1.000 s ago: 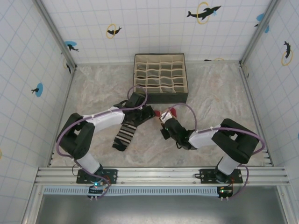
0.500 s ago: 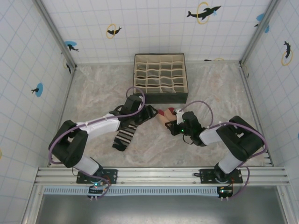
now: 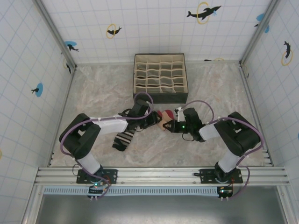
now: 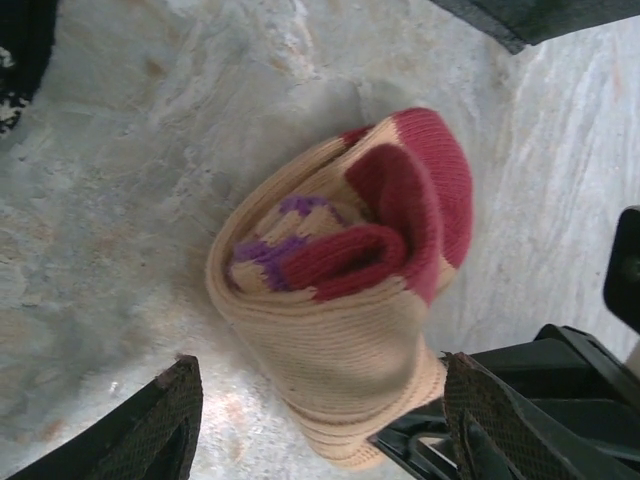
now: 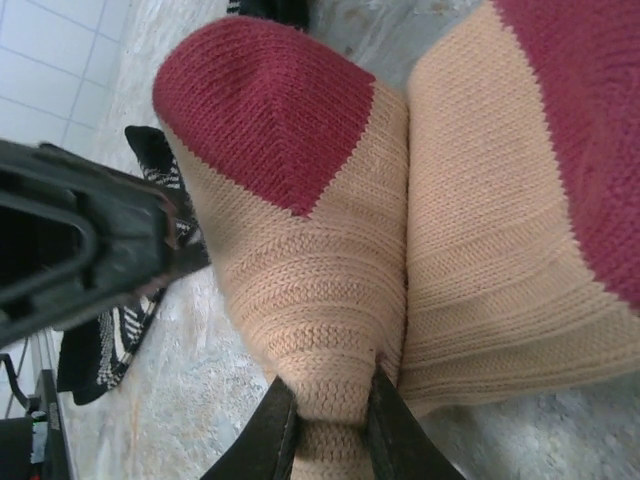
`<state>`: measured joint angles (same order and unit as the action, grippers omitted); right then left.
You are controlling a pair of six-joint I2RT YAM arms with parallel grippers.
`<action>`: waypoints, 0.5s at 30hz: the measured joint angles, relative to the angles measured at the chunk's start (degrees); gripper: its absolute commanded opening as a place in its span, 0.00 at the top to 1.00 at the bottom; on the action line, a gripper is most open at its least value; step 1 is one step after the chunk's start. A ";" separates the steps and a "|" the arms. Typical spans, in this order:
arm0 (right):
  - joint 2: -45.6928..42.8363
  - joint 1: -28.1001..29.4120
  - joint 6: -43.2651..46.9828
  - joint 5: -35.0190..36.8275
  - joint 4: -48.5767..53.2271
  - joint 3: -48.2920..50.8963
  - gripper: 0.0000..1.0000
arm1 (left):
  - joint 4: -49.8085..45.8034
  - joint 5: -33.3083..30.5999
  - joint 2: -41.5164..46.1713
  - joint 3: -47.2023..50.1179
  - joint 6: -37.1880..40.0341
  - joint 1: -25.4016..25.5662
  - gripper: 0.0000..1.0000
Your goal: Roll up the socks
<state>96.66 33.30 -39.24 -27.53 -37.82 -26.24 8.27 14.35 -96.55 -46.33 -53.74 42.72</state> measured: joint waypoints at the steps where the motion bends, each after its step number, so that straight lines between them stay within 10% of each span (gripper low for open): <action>1: 0.15 -0.04 -0.52 -0.28 0.90 -0.57 0.99 | 0.00 -0.11 -0.35 0.00 0.04 0.00 0.36; 15: 0.20 -0.46 -7.04 -1.31 3.69 -1.95 0.92 | 0.61 -1.27 -5.35 -3.41 1.01 0.39 0.53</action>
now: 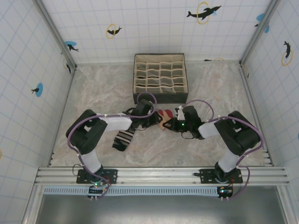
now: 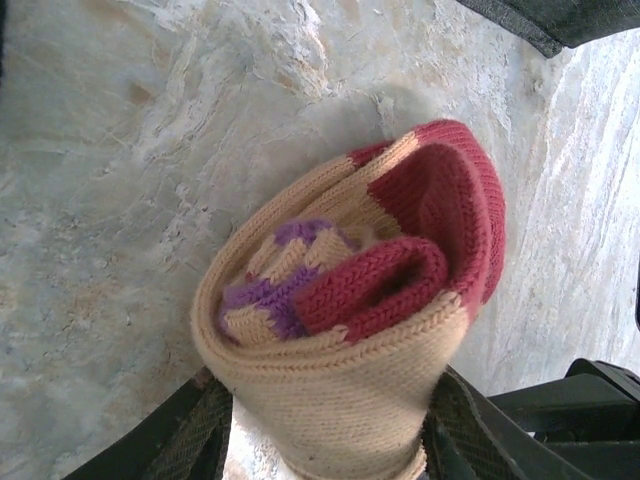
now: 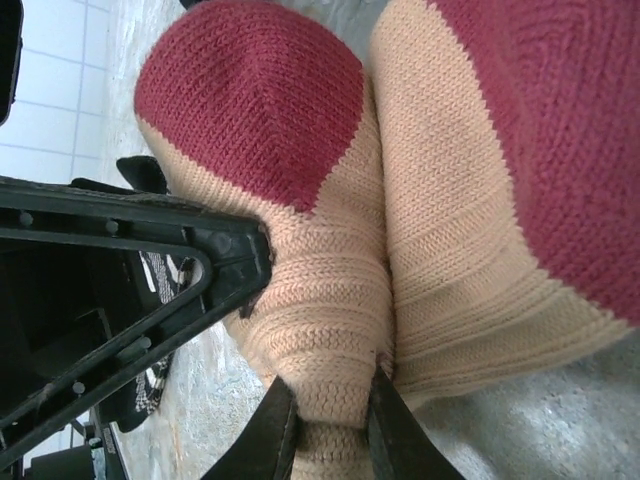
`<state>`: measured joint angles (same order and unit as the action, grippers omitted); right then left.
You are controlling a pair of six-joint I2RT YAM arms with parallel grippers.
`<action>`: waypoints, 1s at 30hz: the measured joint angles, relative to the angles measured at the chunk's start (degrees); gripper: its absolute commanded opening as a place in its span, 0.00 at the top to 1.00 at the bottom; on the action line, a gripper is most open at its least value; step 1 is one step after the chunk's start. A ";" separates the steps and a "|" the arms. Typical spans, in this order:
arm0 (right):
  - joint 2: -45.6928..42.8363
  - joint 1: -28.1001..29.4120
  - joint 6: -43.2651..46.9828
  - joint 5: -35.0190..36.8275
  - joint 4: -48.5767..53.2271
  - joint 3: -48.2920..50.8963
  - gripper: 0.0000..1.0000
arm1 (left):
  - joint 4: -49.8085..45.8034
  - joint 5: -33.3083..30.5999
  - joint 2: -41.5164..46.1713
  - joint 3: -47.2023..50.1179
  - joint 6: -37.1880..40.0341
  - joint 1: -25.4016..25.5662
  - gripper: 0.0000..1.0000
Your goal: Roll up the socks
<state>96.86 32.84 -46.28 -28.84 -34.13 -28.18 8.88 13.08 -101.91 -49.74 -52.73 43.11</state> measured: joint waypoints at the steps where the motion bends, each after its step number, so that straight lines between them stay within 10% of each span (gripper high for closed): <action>1: 0.02 -0.07 -0.44 -0.02 -0.39 0.17 0.90 | -0.02 -0.02 -0.31 -0.31 -0.15 0.02 0.60; 7: -0.96 -0.33 -1.16 0.52 -0.24 0.70 0.70 | -0.81 0.52 -1.49 -2.64 -1.29 0.09 1.00; 18: -19.85 6.43 13.31 15.32 20.85 1.09 0.28 | -12.74 1.16 -2.25 -9.55 -0.26 -0.48 1.00; 30: -24.28 29.73 36.15 50.23 24.98 0.68 0.24 | -18.58 7.43 -2.25 -11.04 -0.04 -0.52 1.00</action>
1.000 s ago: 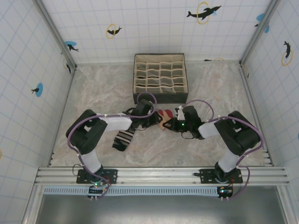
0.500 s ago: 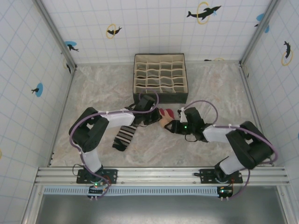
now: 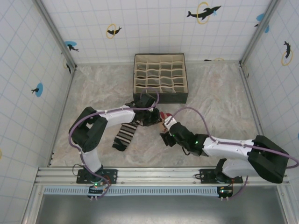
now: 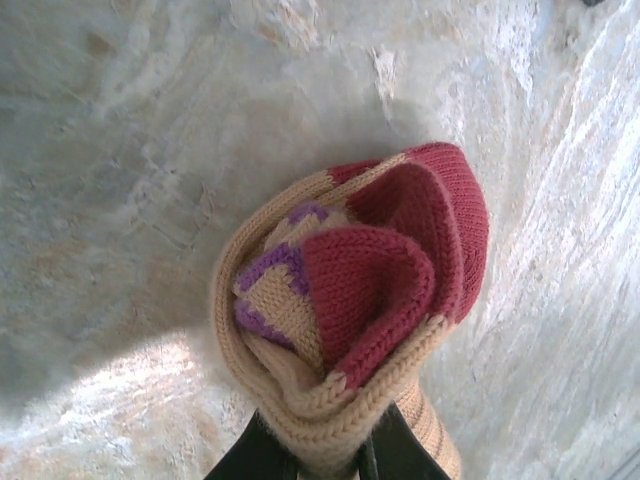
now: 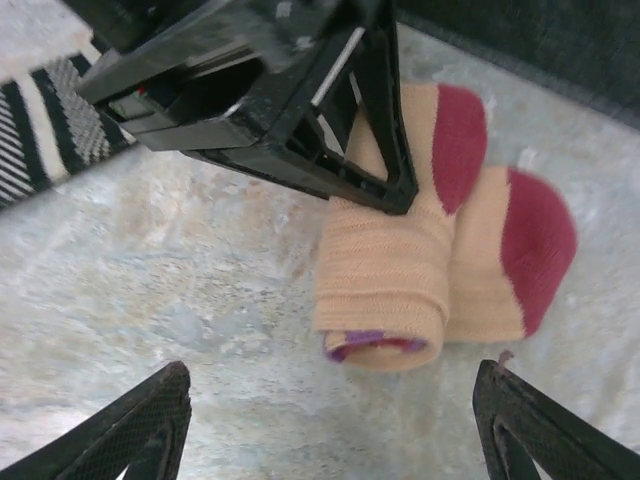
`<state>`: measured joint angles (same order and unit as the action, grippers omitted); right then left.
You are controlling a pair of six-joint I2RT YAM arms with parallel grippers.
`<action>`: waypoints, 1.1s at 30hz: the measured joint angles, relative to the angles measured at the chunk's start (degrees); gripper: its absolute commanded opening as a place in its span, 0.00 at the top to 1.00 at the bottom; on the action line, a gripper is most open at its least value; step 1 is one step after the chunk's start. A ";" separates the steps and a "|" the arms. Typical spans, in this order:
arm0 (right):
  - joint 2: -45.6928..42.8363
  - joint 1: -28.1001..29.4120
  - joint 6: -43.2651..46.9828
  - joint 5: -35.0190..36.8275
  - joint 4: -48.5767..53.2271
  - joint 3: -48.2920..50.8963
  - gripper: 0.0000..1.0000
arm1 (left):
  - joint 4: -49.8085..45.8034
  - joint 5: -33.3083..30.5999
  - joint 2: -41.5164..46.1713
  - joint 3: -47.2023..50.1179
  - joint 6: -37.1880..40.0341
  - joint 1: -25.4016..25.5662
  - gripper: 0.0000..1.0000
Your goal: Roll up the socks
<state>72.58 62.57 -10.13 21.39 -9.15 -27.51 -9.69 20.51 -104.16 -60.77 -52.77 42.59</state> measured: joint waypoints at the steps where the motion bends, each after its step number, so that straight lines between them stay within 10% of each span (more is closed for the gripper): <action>1: 0.96 1.81 1.64 2.67 -1.01 0.00 0.24 | 0.07 0.63 0.00 0.09 -0.17 0.00 1.00; 12: 16.85 7.10 11.02 19.19 -10.08 -1.38 0.38 | 3.06 4.17 0.31 2.69 -2.71 -0.15 1.00; 18: 20.26 6.16 11.72 21.62 -14.27 -1.40 0.71 | 3.89 4.09 0.63 3.54 -2.75 -0.26 1.00; 21: 20.94 5.70 10.95 20.74 -15.13 -1.49 0.98 | 4.44 3.02 1.44 4.44 -2.75 -0.39 0.77; 26: 20.85 3.54 8.39 18.40 -16.17 -1.36 1.00 | 3.72 1.66 3.28 5.75 -3.13 -0.52 0.36; 33: 17.73 -1.84 3.43 10.08 -18.21 1.73 1.00 | 3.50 -1.46 7.17 7.43 -2.91 -0.52 0.25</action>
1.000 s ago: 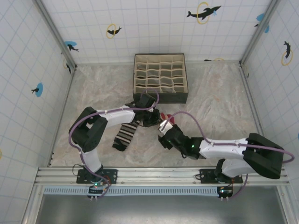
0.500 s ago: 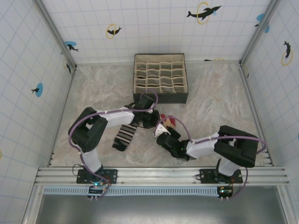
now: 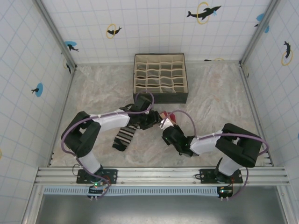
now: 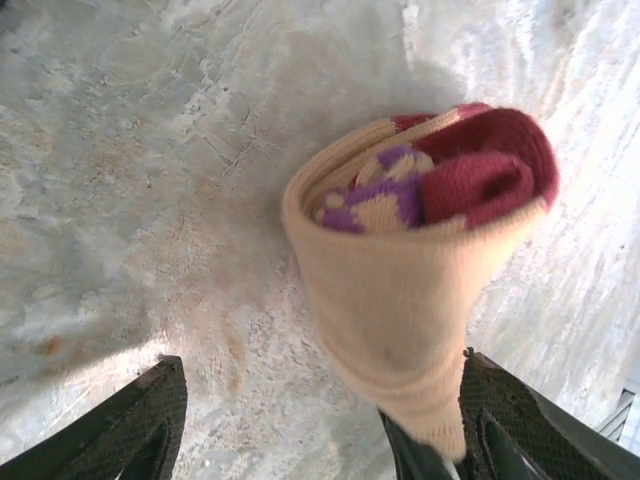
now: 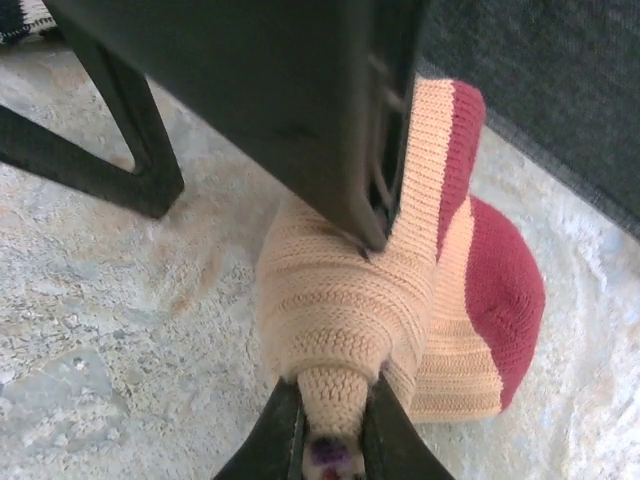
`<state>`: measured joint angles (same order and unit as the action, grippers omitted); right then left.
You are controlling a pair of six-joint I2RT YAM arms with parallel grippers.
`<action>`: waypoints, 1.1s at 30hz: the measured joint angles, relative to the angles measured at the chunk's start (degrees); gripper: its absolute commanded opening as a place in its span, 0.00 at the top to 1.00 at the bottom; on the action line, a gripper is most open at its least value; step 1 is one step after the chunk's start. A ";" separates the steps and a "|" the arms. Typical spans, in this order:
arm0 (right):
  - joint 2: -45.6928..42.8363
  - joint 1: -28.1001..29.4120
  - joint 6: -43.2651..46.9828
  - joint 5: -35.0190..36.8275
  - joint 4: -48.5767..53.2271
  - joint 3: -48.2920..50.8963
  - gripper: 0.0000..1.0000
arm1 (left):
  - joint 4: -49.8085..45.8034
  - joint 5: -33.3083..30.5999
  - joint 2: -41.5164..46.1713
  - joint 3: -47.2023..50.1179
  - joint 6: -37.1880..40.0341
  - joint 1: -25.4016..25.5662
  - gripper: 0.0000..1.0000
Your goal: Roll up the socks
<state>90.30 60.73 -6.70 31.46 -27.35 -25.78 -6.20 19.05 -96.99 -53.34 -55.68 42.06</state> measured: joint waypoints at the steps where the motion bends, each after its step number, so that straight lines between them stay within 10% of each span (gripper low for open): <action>1: -0.33 -0.72 -0.61 -1.16 -0.24 0.31 1.00 | 0.72 -0.28 1.05 0.72 -0.04 0.00 0.24; 20: -2.71 -23.98 -21.24 -43.91 -12.90 7.93 1.00 | 15.13 -1.53 3.56 7.02 0.37 0.28 0.31; 33: 3.87 -32.00 -40.28 -60.04 -21.53 8.22 1.00 | 19.02 -1.03 -5.22 5.18 1.88 1.14 0.34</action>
<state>94.17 28.73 -46.98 -28.58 -48.88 -17.56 12.82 18.02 -102.21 -48.16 -53.80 43.20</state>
